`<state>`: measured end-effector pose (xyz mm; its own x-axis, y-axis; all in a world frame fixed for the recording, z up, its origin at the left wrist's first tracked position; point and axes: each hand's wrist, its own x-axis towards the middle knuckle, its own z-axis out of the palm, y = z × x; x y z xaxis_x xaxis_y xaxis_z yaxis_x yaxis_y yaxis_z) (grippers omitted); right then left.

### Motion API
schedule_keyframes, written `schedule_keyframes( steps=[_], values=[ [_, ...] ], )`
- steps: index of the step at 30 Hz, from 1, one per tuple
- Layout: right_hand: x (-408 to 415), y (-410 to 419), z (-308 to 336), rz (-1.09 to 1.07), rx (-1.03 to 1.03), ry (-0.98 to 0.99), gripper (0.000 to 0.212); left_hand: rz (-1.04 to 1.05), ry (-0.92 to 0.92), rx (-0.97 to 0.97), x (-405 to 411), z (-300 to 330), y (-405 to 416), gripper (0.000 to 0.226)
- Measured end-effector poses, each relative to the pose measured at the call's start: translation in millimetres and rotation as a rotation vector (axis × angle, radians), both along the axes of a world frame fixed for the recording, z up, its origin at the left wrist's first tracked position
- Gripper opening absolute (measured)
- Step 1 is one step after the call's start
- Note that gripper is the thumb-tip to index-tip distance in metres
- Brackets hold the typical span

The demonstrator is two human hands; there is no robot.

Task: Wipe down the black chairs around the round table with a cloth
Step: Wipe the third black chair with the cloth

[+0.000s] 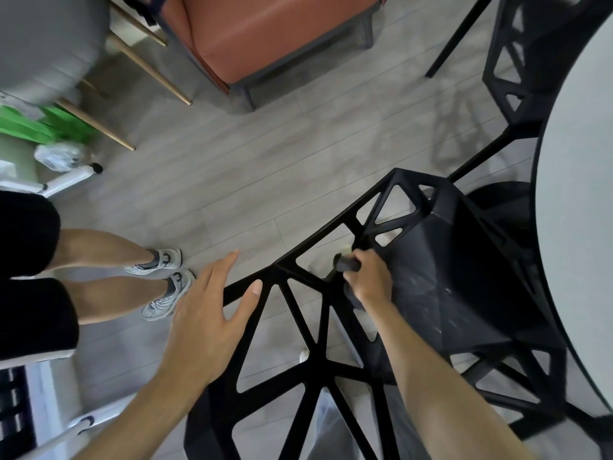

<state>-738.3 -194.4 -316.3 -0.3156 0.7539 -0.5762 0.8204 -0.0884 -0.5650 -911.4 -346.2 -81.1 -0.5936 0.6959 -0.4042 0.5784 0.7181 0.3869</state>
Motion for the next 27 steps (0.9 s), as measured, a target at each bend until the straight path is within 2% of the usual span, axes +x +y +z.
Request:
schedule_keyframes(
  steps=[1,2,5,6,7,10,15,19,23,27],
  values=[
    [1.1,-7.4,1.0,0.051,-0.010,-0.019,0.019,0.004,-0.001,-0.004,-0.4,0.2,-0.4,0.077],
    [2.3,-9.3,1.9,0.005,-0.008,-0.015,0.019,0.007,-0.001,-0.007,-0.4,0.3,-0.4,0.078],
    [2.2,19.5,13.8,-0.463,0.097,0.079,0.023,0.019,0.001,0.000,0.7,-0.5,-1.2,0.078],
    [0.4,33.9,15.5,-0.548,0.146,0.112,0.025,0.021,0.000,0.005,0.2,-1.1,-1.3,0.078],
    [-2.4,45.5,16.6,-0.558,0.182,0.140,0.027,0.020,0.000,0.008,-0.2,-2.0,-1.0,0.078],
    [-17.4,48.7,13.5,-0.402,0.233,0.178,0.029,0.013,-0.007,0.003,-0.2,-1.6,0.2,0.078],
    [-20.6,25.3,9.5,-0.468,0.206,0.194,0.028,0.009,-0.013,0.011,1.0,-0.4,-0.5,0.075],
    [1.1,33.5,6.9,-0.269,0.227,0.209,0.025,0.011,-0.020,0.005,0.6,-0.5,-0.1,0.075],
    [13.8,57.0,10.9,-0.136,0.177,0.208,0.011,0.015,-0.014,-0.003,1.3,0.5,2.2,0.077],
    [-4.2,30.2,13.0,-0.332,0.140,0.211,0.015,0.018,-0.004,-0.020,1.0,0.1,2.8,0.079]
  ],
)
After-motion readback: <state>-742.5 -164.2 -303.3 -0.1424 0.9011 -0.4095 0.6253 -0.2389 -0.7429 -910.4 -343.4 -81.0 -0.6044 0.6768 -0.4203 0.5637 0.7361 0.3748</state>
